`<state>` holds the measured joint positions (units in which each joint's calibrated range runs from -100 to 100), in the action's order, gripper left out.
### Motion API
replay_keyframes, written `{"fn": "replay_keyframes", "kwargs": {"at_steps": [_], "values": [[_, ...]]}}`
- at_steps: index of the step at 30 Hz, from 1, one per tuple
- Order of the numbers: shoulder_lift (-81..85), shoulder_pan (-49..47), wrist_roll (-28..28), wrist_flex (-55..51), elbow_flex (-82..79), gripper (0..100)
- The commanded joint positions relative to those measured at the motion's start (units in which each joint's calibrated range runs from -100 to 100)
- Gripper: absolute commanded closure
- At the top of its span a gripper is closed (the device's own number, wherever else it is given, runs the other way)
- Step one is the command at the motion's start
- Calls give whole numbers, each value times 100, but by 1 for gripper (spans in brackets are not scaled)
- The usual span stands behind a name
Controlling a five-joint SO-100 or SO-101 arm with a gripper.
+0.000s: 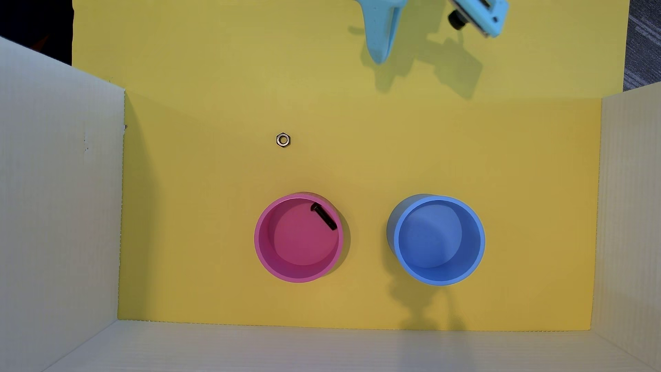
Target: Pick up the bolt and place it in the pink box
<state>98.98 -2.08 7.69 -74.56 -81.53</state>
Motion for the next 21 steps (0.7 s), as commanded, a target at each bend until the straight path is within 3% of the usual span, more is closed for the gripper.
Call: {"fn": "replay_keyframes", "kwargs": {"at_steps": [1, 6, 21], "values": [[-25, -28, 171, -167, -363, 99], [-16, -13, 150, 185, -1205, 99], [-16, 31, 192, 193, -1177, 99]]}}
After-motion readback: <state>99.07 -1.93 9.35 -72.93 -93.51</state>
